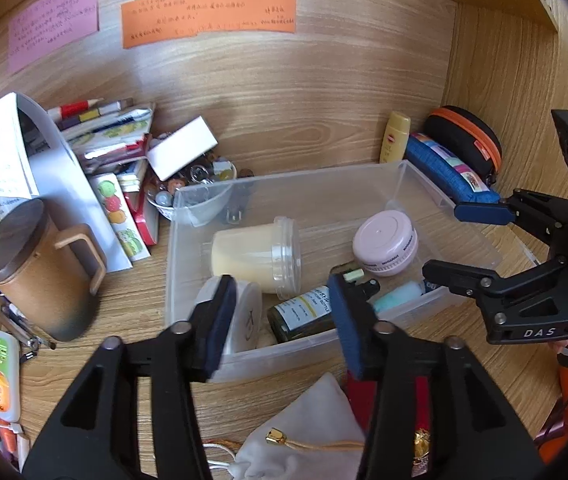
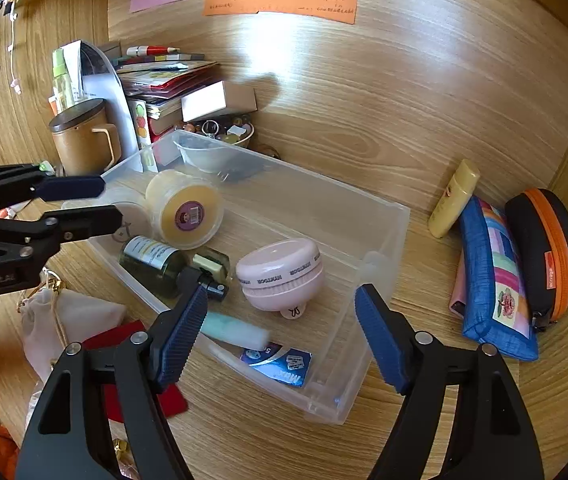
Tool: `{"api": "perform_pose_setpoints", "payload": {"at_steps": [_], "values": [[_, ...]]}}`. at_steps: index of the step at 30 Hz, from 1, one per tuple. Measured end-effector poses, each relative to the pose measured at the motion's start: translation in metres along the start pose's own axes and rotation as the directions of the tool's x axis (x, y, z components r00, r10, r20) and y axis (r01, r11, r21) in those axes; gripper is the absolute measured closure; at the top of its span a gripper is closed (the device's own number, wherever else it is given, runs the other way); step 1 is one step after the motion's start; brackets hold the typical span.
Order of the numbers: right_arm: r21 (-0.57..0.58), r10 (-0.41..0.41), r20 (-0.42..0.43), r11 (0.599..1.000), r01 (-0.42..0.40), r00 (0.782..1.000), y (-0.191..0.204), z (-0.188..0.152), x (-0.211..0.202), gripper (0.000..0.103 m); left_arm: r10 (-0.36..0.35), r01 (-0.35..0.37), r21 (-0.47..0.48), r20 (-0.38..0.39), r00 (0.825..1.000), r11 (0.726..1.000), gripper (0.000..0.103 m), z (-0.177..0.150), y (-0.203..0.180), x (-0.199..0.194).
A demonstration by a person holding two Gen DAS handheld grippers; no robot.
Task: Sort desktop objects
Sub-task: 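Open the right tool to drop the cylinder into the bin, then grasp the red pouch with the right tool while the left tool grasps the white pouch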
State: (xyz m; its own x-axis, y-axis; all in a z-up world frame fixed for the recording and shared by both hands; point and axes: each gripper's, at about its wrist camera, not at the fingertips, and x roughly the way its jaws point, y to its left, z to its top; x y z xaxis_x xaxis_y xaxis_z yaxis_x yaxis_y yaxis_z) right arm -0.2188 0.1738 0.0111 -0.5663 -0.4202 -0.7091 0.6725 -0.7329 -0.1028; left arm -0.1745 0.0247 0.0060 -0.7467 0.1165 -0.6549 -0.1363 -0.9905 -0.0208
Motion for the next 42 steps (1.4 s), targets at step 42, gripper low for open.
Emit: {"api": "perform_pose_setpoints", "payload": {"at_steps": [42], "values": [[-0.006,0.266,-0.131,0.963,-0.269,0.955,0.091,-0.060,-0.002,0.018,0.112,-0.117,-0.179,-0.038,0.993,0.977,0.021,-0.106,0.030,-0.081]]}}
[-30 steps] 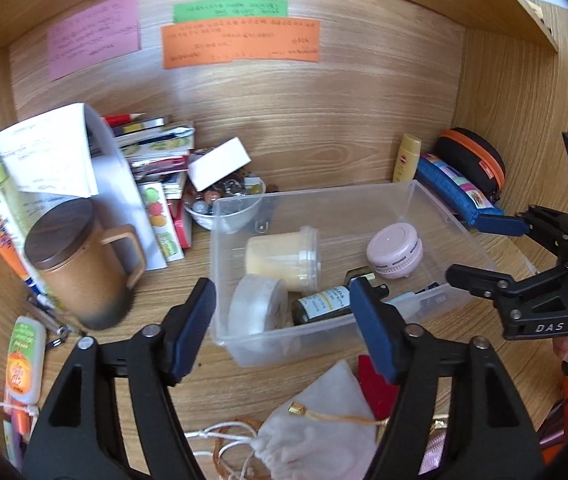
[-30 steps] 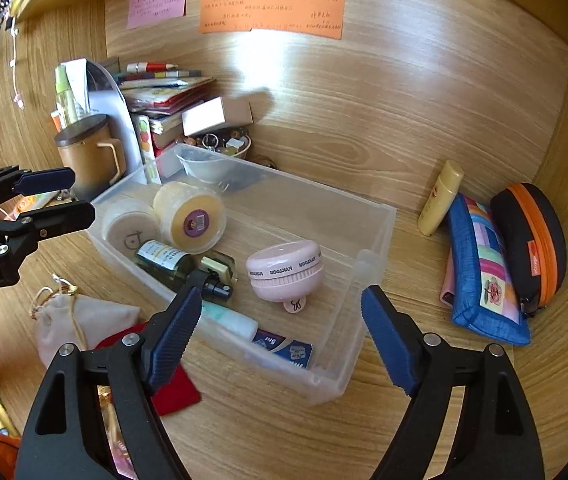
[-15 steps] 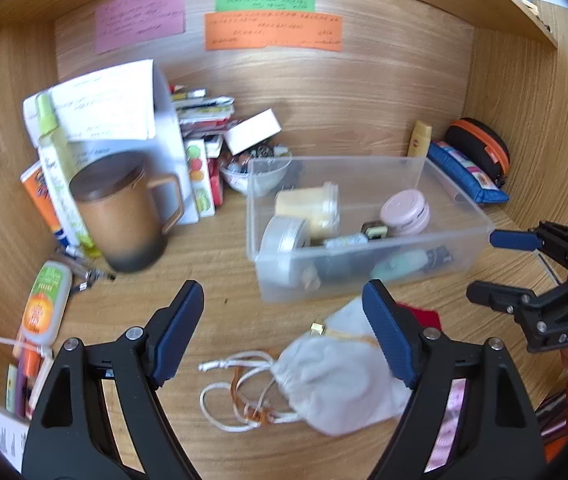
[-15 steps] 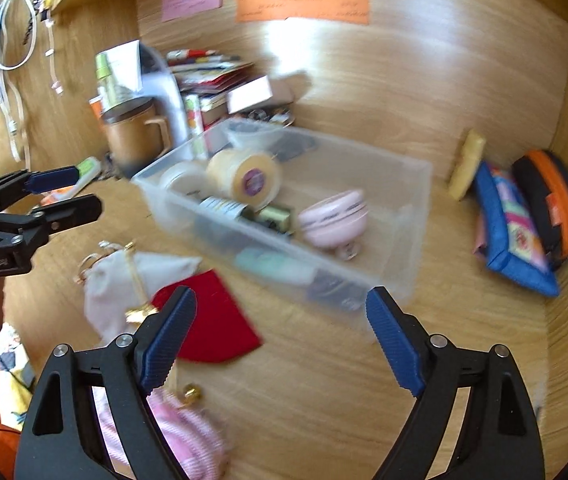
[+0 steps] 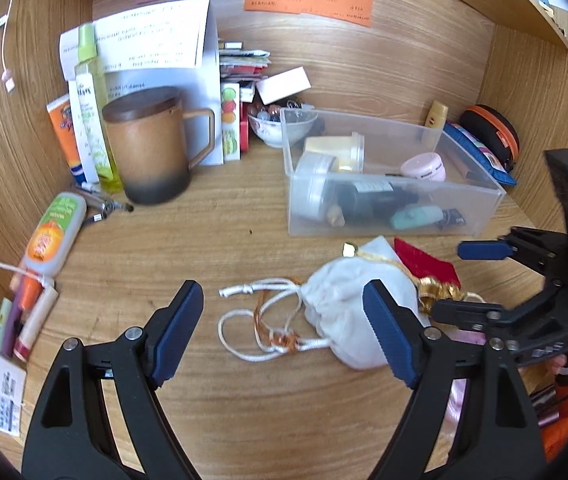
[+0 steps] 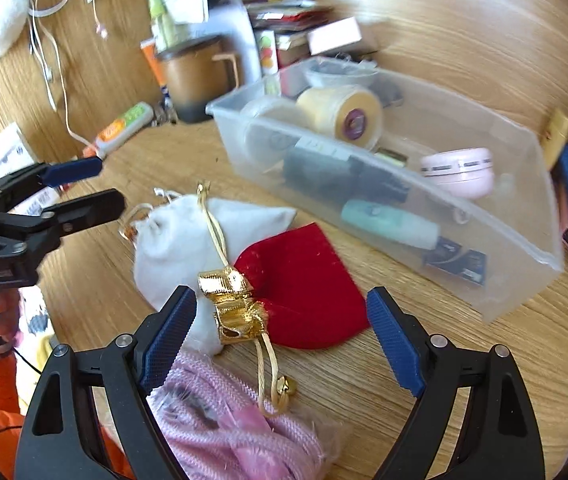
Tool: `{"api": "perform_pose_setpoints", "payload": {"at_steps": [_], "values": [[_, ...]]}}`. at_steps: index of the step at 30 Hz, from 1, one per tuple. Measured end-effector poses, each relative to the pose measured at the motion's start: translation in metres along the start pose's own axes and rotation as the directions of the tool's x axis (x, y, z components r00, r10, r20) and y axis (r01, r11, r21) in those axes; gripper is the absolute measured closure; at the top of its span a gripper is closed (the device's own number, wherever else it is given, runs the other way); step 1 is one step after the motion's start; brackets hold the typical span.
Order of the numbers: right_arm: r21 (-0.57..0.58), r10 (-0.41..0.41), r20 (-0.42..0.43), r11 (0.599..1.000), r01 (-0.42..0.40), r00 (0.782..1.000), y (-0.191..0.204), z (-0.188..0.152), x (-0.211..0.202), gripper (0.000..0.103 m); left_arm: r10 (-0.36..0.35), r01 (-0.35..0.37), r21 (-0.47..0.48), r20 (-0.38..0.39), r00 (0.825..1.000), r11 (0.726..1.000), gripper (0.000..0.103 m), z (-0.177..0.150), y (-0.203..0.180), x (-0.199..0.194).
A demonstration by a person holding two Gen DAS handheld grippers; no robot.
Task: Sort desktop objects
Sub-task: 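Grasp the red pouch with the right tool while the left tool grasps the white pouch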
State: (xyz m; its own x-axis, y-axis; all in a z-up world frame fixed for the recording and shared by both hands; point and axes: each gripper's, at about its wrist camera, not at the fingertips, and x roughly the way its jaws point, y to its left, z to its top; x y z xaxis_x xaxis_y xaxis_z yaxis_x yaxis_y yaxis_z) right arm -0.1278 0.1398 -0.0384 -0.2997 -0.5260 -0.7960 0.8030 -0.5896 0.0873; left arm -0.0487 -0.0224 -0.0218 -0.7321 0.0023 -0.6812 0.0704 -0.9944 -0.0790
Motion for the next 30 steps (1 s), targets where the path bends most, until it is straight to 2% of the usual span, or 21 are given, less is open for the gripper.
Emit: {"api": "perform_pose_setpoints", "payload": {"at_steps": [4,7,12,13,15,21,25,30], "values": [[-0.017,-0.019,-0.056,1.000,0.018,0.998,-0.002,0.000,0.019,0.018,-0.030,0.030,0.006,-0.014,0.999,1.000,0.021,-0.006,-0.004,0.001],[-0.011,0.007,-0.046,1.000,-0.007,0.999,-0.007,0.001,0.020,0.022,-0.045,0.046,0.029,-0.027,0.999,0.999,0.021,-0.008,-0.012,0.005],[-0.016,0.065,-0.045,0.998,-0.065,0.997,-0.012,0.002,0.019,0.052,-0.084,0.087,0.077,-0.045,0.995,0.993,0.020,-0.006,-0.028,0.012],[-0.022,0.062,-0.044,0.998,-0.063,0.997,-0.011,0.001,0.019,0.053,-0.087,0.091,0.085,-0.049,0.995,0.992,0.020,-0.005,-0.031,0.014],[-0.043,0.065,-0.042,0.997,-0.067,0.997,-0.009,0.000,0.017,0.066,-0.097,0.102,0.098,-0.056,0.994,0.990,0.020,-0.003,-0.037,0.017],[-0.065,0.037,0.008,0.997,-0.037,0.999,-0.008,-0.003,0.004,0.075,-0.120,0.129,0.118,-0.083,0.989,0.985,0.017,0.002,-0.046,0.030],[-0.036,0.018,0.043,0.999,-0.017,0.999,-0.019,-0.007,-0.012,0.075,-0.143,0.158,0.132,-0.115,0.983,0.979,0.016,0.005,-0.053,0.042],[0.022,-0.009,0.076,1.000,0.007,0.997,-0.039,-0.014,-0.030,0.075,-0.122,0.148,0.188,-0.143,0.982,0.971,0.010,0.006,-0.065,0.055]]}}
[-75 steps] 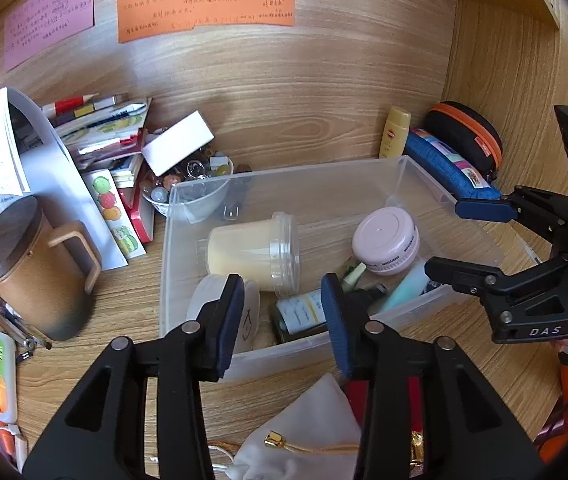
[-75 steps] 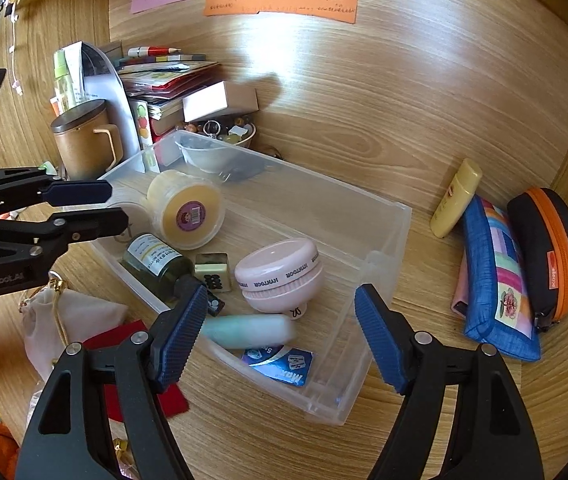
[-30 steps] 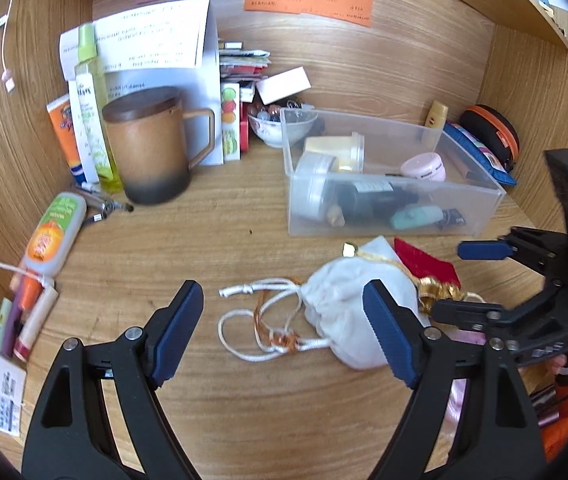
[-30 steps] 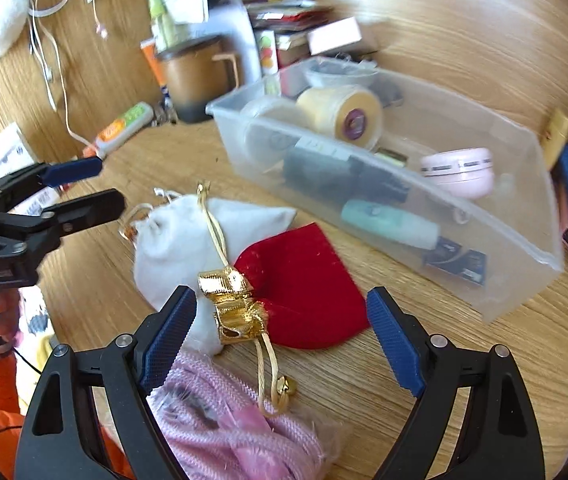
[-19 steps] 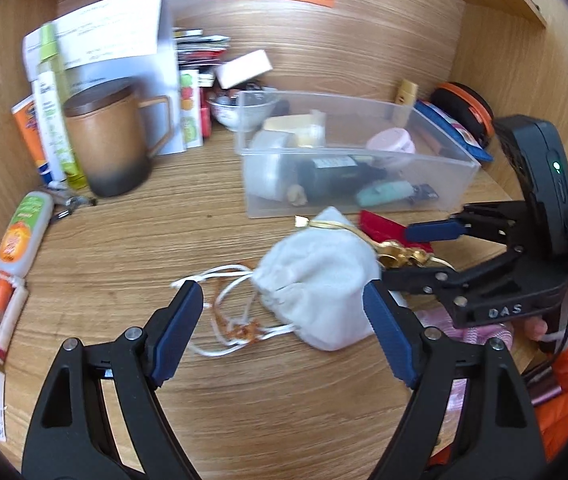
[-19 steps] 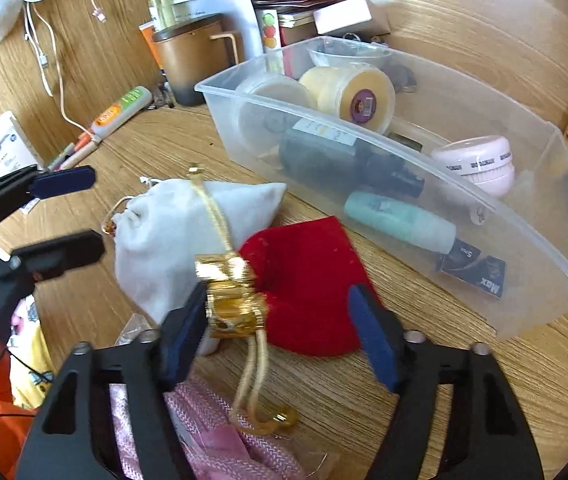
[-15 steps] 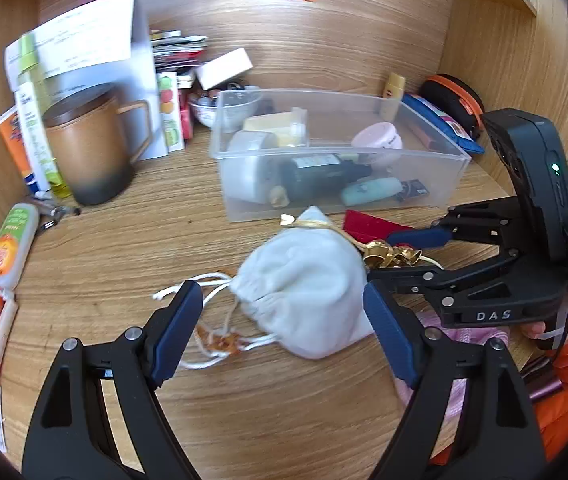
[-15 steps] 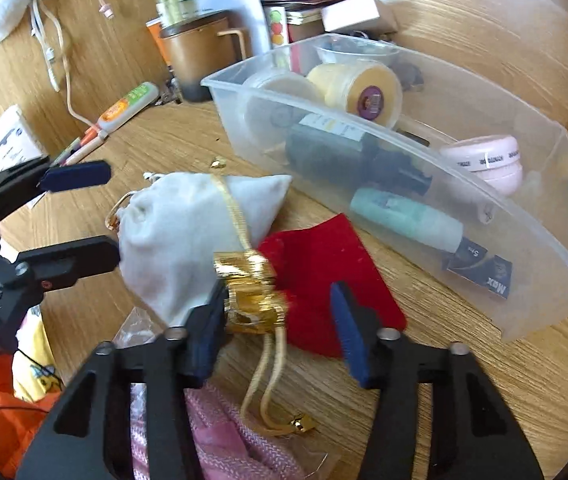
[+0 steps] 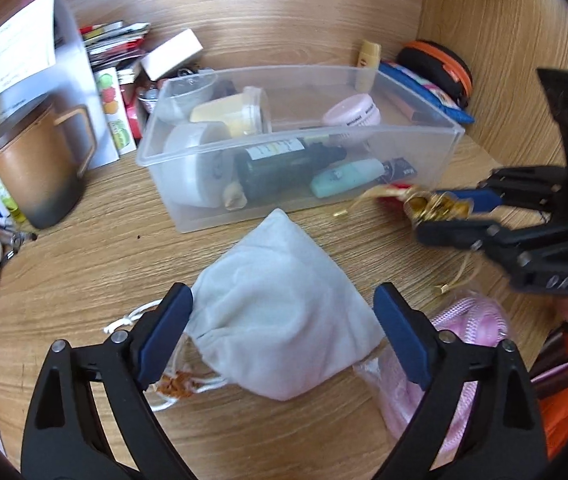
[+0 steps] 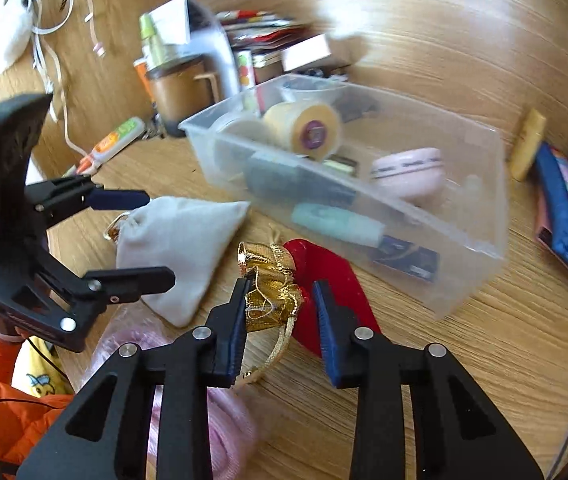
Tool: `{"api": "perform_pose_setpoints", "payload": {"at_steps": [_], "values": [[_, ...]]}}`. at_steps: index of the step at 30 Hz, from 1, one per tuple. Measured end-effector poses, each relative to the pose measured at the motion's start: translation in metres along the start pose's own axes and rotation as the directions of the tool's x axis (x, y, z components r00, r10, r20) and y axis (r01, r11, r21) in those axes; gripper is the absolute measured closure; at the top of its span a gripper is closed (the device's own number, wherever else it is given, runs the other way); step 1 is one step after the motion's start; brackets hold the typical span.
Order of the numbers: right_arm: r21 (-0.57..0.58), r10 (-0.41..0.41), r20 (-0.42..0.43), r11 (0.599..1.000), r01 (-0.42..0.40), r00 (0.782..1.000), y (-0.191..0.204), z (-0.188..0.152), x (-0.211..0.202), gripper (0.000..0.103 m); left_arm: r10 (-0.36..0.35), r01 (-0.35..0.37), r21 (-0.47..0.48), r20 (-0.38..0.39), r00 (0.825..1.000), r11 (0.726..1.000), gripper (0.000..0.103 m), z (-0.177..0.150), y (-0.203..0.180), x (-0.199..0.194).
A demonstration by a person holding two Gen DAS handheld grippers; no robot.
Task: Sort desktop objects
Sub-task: 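Grasp the red pouch with the right tool while the left tool grasps the white pouch, then lift the red pouch with the right tool while the left tool lifts the white pouch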
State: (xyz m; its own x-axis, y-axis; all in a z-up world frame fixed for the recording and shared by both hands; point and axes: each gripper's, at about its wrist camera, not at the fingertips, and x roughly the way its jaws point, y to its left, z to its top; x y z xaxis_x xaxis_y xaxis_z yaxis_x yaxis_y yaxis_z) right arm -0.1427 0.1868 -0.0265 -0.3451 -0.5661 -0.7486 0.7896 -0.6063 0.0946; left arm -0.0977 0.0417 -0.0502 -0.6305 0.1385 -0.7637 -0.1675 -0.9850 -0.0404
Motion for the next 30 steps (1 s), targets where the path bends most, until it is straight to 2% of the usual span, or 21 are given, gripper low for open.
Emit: {"api": "perform_pose_setpoints", "payload": {"at_steps": [8,10,12,14,20,25,27,29,30], "values": [[0.035,-0.027,0.026,0.999,0.026,0.999,-0.013,-0.007,-0.014,0.075,0.051,-0.051,0.004,-0.029,0.998,0.999,0.011,0.002,0.000,0.019],[0.032,-0.030,0.033,0.999,0.029,0.999,-0.013,-0.006,-0.015,0.075,0.038,-0.038,0.012,-0.024,0.999,0.999,0.014,0.002,0.001,0.019],[0.035,-0.030,0.041,0.999,0.029,0.999,-0.013,-0.005,-0.017,0.075,0.025,-0.024,0.012,-0.026,0.999,1.000,0.029,0.003,0.005,0.018],[0.038,-0.030,0.047,0.999,0.028,0.998,-0.014,-0.005,-0.019,0.075,-0.003,0.003,-0.010,-0.031,1.000,1.000,0.035,0.005,0.012,0.018],[0.041,-0.038,0.068,0.999,0.035,0.997,-0.014,-0.005,-0.025,0.075,-0.014,0.014,-0.046,-0.018,1.000,0.999,0.046,0.008,0.020,0.011],[0.049,-0.038,0.102,0.998,0.033,0.994,-0.016,-0.002,-0.037,0.075,-0.037,0.037,-0.077,0.005,0.999,0.996,0.049,0.012,0.024,0.003],[0.050,-0.037,0.112,0.998,0.032,0.993,-0.017,-0.001,-0.041,0.075,-0.036,0.038,-0.082,0.018,0.999,0.996,0.053,0.013,0.023,0.000],[0.045,-0.042,0.124,0.998,0.036,0.991,-0.016,0.001,-0.046,0.075,-0.049,0.052,-0.092,0.028,0.998,0.994,0.071,0.015,0.025,-0.005],[0.044,-0.042,0.130,0.998,0.036,0.991,-0.016,0.002,-0.048,0.075,-0.062,0.065,-0.102,0.029,0.998,0.993,0.072,0.017,0.026,-0.007]]}}
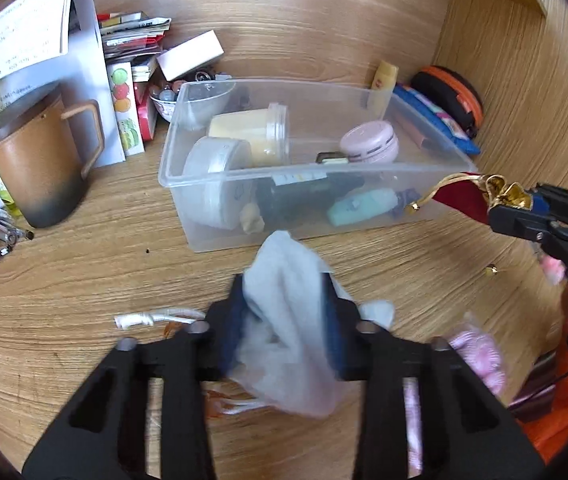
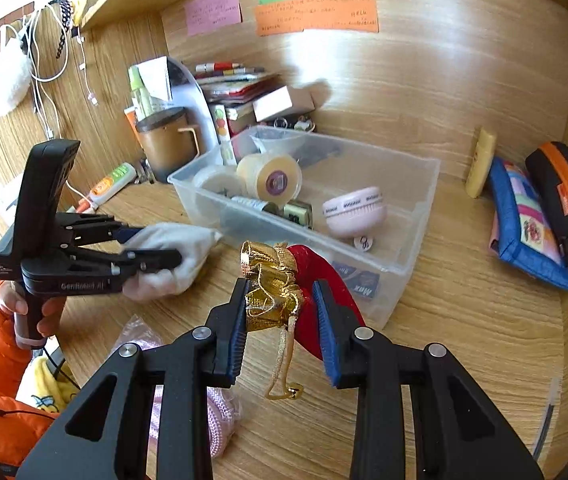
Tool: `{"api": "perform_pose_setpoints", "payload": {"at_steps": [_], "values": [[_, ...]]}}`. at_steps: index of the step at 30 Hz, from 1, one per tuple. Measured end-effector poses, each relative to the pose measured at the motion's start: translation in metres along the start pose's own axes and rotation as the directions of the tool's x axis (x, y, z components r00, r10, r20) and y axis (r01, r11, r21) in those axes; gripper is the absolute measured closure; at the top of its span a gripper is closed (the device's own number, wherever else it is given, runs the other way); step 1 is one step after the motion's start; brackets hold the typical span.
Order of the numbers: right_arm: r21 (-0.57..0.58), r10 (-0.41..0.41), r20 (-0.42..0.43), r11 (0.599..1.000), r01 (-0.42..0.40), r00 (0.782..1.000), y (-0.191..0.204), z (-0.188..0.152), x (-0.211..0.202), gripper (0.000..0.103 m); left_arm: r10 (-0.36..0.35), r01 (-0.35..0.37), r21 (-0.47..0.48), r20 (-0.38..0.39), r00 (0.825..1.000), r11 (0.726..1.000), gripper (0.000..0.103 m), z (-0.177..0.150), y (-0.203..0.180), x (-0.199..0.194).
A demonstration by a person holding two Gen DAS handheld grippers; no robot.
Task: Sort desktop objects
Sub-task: 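Lift the red pouch with the right tool while the left tool lifts the white pouch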
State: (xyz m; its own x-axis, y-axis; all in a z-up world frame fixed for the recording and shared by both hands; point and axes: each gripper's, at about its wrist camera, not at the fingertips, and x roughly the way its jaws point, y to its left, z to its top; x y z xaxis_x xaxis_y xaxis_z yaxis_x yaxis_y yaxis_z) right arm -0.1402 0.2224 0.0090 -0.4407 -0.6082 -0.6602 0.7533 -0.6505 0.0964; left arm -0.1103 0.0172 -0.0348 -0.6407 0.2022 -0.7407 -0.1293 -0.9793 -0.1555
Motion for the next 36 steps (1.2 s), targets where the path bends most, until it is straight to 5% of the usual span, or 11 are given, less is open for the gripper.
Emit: {"api": "perform_pose_setpoints", "payload": {"at_steps": [6,7,9,11,16,21,26,30,36], "values": [[-0.018,0.002,0.022,1.000,-0.002,1.000,0.003,0.005,-0.007,0.075,0.016,-0.016,0.012,0.002,1.000,1.000,0.073,0.002,-0.001,-0.006],[-0.020,0.003,0.020,1.000,-0.002,1.000,0.003,0.005,-0.007,0.075,0.022,-0.022,0.019,0.004,1.000,1.000,0.070,0.002,-0.002,-0.008],[-0.023,0.002,0.016,1.000,-0.002,1.000,0.003,0.004,-0.006,0.074,0.045,-0.046,0.038,0.018,0.999,0.998,0.041,0.002,-0.003,-0.013],[-0.024,0.004,0.012,1.000,-0.003,1.000,0.003,0.004,-0.004,0.074,0.081,-0.084,0.064,0.042,0.996,0.994,0.026,0.001,-0.004,-0.017],[-0.015,0.007,0.000,1.000,-0.007,1.000,0.001,0.002,0.001,0.074,0.058,-0.055,0.130,-0.020,0.998,0.990,0.023,-0.006,-0.012,-0.005],[-0.013,0.008,-0.009,1.000,-0.008,1.000,0.001,0.001,0.004,0.074,0.055,-0.039,0.174,-0.090,0.994,0.984,0.010,-0.015,-0.019,0.018],[-0.011,0.004,-0.012,1.000,-0.004,1.000,-0.001,0.001,0.004,0.074,0.087,-0.069,0.170,-0.099,0.991,0.983,0.010,-0.018,-0.017,0.033],[-0.004,0.003,-0.010,1.000,-0.003,1.000,-0.003,0.001,0.003,0.074,0.074,-0.062,0.160,-0.071,0.995,0.985,0.035,-0.021,-0.016,0.025],[0.005,0.008,0.015,1.000,-0.008,1.000,-0.006,0.007,-0.002,0.074,0.058,-0.058,0.007,-0.038,0.998,0.998,0.038,-0.021,-0.001,0.017]]}}
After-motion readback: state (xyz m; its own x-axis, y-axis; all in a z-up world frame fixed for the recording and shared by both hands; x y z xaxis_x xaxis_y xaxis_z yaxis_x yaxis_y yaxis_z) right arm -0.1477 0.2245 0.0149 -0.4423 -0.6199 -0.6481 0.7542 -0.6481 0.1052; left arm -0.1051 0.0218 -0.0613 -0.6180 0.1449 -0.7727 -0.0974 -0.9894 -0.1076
